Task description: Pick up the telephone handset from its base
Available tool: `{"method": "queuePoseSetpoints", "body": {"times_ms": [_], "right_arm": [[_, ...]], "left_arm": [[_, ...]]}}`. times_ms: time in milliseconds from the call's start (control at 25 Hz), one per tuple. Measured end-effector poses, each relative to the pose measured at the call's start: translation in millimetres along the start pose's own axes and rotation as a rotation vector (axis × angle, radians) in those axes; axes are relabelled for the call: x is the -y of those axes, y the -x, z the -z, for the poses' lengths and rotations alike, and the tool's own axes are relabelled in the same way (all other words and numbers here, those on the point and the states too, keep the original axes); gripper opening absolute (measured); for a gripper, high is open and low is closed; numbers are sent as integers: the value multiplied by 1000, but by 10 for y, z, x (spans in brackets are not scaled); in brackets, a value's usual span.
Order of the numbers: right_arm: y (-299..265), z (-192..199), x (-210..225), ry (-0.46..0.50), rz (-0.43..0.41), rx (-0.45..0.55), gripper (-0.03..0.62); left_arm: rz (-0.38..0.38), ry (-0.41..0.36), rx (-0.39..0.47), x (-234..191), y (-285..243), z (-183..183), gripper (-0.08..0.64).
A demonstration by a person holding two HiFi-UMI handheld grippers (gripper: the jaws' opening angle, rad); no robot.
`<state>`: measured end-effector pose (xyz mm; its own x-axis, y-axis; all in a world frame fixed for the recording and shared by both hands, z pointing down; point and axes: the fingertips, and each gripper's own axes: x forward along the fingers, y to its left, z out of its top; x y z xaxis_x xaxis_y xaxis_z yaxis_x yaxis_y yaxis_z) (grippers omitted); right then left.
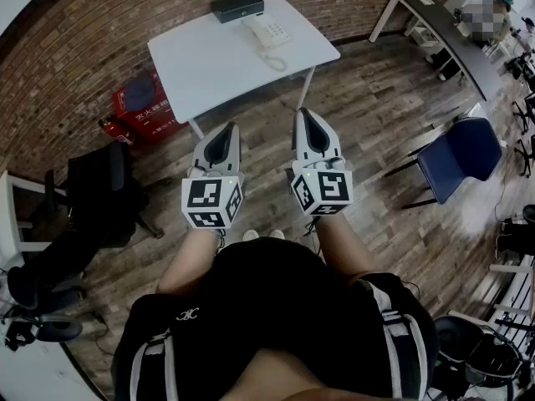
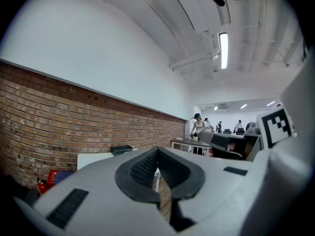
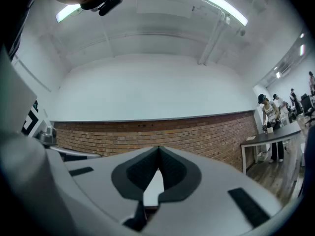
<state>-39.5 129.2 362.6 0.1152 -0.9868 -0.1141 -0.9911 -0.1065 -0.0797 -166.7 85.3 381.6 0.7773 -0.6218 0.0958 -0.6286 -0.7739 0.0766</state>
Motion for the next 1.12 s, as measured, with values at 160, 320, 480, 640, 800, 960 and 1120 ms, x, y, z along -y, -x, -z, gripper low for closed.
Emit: {"method": "queuePoseSetpoints", "body": {"times_ms": [160, 320, 480, 640, 800, 960, 1120], "right_arm": [[55, -16, -16, -8, -16, -3, -2], [80, -31, 24, -14, -16, 2, -2], [52, -31, 87, -13, -24, 1, -2], [47, -20, 162, -13, -26, 1, -2], [37, -11, 301, -19, -24, -4, -2], [30, -16, 452, -24, -26, -2, -2], [32, -12, 586, -26, -33, -2, -2]], "left_arm": [[-12, -15, 7, 72, 51, -32, 2], [-17, -20, 7, 131, 44, -24, 2], [-27, -19, 6, 146, -24, -25, 2], [-31, -22, 5, 177, -105, -19, 2], [-30, -32, 9, 272, -222, -43, 2], [-24, -30, 10, 392, -345, -31, 2], [-24, -28, 14, 514, -417, -10, 2]]}}
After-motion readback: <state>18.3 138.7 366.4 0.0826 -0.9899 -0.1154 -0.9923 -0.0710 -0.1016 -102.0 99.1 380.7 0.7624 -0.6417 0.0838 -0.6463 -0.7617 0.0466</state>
